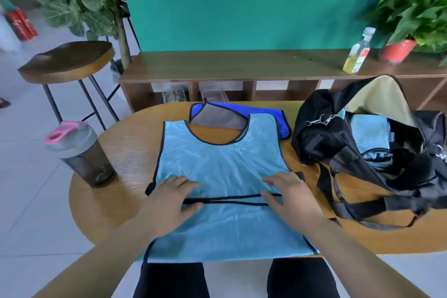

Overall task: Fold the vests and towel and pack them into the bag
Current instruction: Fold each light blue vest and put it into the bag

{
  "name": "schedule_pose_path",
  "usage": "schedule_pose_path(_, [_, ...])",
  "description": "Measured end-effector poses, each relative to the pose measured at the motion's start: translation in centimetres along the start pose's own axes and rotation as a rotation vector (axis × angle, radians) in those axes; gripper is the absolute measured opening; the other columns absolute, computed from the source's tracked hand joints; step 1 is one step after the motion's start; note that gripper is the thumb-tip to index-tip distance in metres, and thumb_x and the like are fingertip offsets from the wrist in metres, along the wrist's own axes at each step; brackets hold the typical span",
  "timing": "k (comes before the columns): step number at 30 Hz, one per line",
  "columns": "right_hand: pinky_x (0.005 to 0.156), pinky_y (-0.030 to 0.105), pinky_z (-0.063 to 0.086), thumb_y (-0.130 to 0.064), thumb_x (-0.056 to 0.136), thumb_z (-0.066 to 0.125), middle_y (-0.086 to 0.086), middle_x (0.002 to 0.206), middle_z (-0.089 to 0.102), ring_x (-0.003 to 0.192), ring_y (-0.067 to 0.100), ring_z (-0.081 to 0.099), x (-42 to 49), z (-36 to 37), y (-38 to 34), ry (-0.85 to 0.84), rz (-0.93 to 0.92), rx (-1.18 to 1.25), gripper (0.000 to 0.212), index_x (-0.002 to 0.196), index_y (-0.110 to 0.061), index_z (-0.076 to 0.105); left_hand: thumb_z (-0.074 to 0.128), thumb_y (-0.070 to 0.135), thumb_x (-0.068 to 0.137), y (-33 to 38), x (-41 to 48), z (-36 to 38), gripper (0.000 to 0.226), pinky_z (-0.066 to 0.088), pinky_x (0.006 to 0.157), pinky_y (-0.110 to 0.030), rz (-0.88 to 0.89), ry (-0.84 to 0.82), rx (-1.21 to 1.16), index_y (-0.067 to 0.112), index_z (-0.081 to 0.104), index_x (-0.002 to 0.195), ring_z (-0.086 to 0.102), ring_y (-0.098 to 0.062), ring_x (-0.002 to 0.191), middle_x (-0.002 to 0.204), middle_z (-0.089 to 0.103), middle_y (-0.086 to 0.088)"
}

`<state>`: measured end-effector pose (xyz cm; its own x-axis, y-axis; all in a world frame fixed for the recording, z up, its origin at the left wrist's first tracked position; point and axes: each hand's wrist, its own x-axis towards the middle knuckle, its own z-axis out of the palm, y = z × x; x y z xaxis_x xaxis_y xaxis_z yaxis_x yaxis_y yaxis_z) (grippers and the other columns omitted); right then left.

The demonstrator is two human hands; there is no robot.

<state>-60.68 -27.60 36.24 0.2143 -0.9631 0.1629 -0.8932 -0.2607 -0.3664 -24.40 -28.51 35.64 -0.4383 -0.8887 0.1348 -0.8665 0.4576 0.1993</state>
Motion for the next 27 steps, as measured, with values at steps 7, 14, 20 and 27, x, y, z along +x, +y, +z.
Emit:
schedule_pose_path(7, [0.095,0.027,0.05,-0.062,0.081,0.081,-0.021,0.108,0.05,0.101,0.0,0.05,-1.9,-2.8,2.8,-0.259,0.06,0.079,0.064,0.137,-0.038,0.059,0.061,0.067,0.093,-0.3,-2.8,-2.1,0.059,0.041,0.104,-0.032,-0.112,-0.097,0.027,0.038,0.053,0.144,0.051,-0.007,0.114,0.112,0.053,0.021])
schedule_pose_path(14, [0.09,0.035,0.055,-0.05,0.089,0.079,-0.011,0.106,0.051,0.099,0.012,0.058,-2.3,-3.4,2.5,-0.292,0.216,0.028,0.032,0.108,-0.033,0.06,0.063,0.052,0.099,0.6,-3.9,-2.7,0.04,0.048,0.092,-0.033,-0.329,-0.13,0.143,0.032,0.056,0.133,0.058,-0.016,0.112,0.12,0.057,0.009])
schedule_pose_path(20, [0.068,0.028,0.052,-0.037,0.095,0.076,-0.003,0.102,0.062,0.083,0.011,0.061,-2.2,-3.6,1.5,-0.273,0.338,0.046,0.035,0.123,-0.029,0.056,0.062,0.034,0.102,0.9,-4.3,-3.2,0.01,0.047,0.069,-0.029,-0.514,-0.133,-0.008,0.027,0.061,0.109,0.061,-0.014,0.084,0.096,0.065,0.006])
schedule_pose_path(27, [0.051,0.03,0.043,-0.034,0.107,0.059,-0.004,0.071,0.064,0.063,0.015,0.062,-2.6,-6.4,-0.1,-0.012,0.281,0.061,0.017,0.095,-0.024,0.064,0.055,0.029,0.107,1.7,-5.6,-5.0,0.003,0.037,0.061,-0.025,-0.503,0.149,-0.234,0.029,0.053,0.105,0.055,-0.008,0.075,0.09,0.055,0.009])
